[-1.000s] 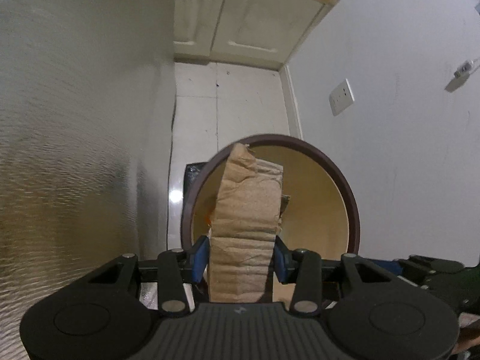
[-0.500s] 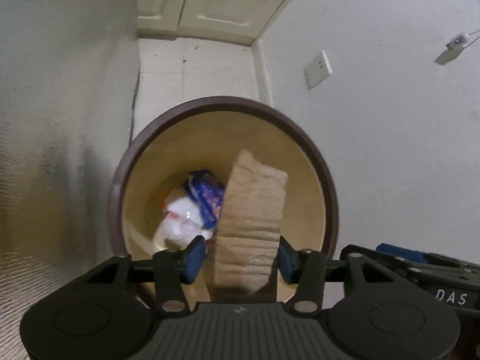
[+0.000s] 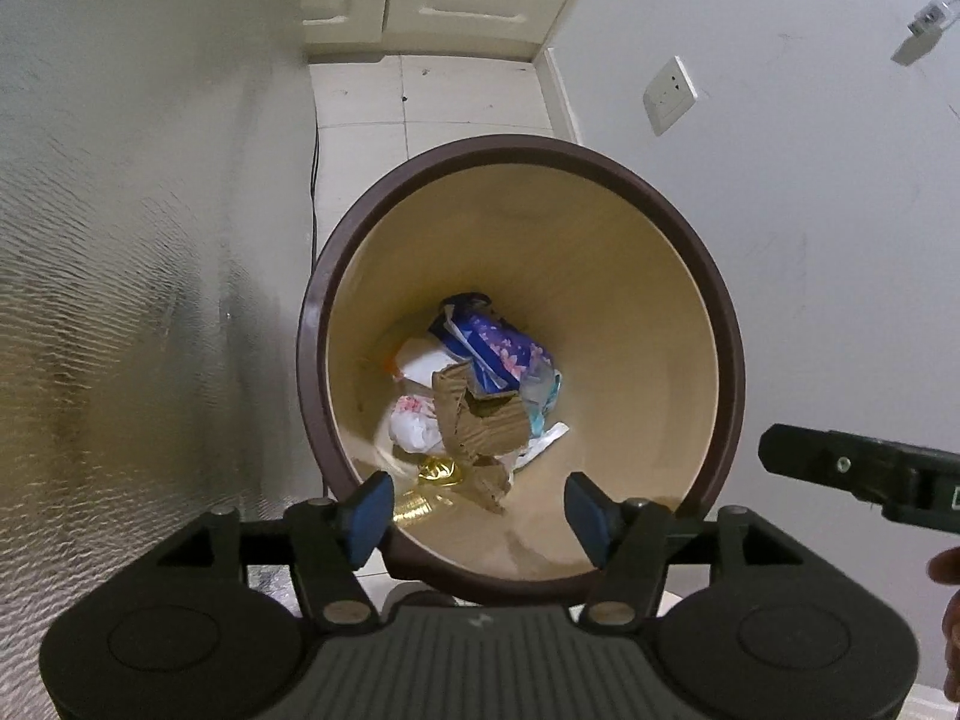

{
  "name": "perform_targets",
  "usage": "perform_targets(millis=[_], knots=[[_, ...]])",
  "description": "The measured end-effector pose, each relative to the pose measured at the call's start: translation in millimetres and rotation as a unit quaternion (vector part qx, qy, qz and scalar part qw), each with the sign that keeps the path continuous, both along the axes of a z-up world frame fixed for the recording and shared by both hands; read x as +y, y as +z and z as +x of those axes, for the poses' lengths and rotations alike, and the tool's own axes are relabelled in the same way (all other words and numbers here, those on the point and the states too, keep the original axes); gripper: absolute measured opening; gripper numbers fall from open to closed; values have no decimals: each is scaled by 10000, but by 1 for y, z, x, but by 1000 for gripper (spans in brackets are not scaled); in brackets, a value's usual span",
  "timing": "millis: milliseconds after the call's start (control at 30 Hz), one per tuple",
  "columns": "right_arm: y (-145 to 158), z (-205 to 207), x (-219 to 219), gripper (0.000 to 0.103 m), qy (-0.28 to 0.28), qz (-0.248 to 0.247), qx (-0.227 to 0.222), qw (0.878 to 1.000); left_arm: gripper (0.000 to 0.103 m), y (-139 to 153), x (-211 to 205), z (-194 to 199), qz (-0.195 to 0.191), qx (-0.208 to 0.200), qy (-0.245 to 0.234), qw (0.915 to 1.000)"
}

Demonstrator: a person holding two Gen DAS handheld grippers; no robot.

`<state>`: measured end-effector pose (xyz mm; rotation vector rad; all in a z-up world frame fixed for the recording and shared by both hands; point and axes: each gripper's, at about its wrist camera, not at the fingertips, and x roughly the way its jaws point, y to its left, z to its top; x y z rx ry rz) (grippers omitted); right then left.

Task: Collect trash
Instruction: 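Lift both tools from the bin back toward the table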

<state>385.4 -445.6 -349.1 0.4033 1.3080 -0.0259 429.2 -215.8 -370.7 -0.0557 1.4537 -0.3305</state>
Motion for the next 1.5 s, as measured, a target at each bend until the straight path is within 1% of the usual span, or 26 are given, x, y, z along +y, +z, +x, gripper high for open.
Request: perform_targets(millis=[67,200,467,533,667,800,867,1033,1300,1500], knots=[[1,0,1,79,32,7,-2,10000,67,5,0,-3,20,-41,-51,10000],[7,-3,0,79,107,-3,-54,9999,75,14,1,-7,47,-89,-66,9999],[32,-10,2,80,233,-135,-281,9992,87,45,2,-11,178,-308,-38,9994],[40,-12,3,84,259,-182,-346,9989,90,53,4,-11,220,-386,4,9990],[51,-16,4,88,306,-280,-415,9983,96,70,8,-14,241,-523,53,9983],[63,-22,6,96,393,-387,-475,9973,101,85,11,-19,273,-669,65,9974],[69,-26,6,97,404,-428,-536,9968,103,93,14,-22,243,-730,90,9970],[86,-34,6,103,388,-532,-669,9956,103,108,20,-32,214,-884,108,9958],[112,-49,7,103,383,-765,-868,9925,103,134,26,-50,172,-1128,171,9933],[130,-67,8,103,388,-852,-1012,9905,103,152,31,-65,124,-1327,203,9909]])
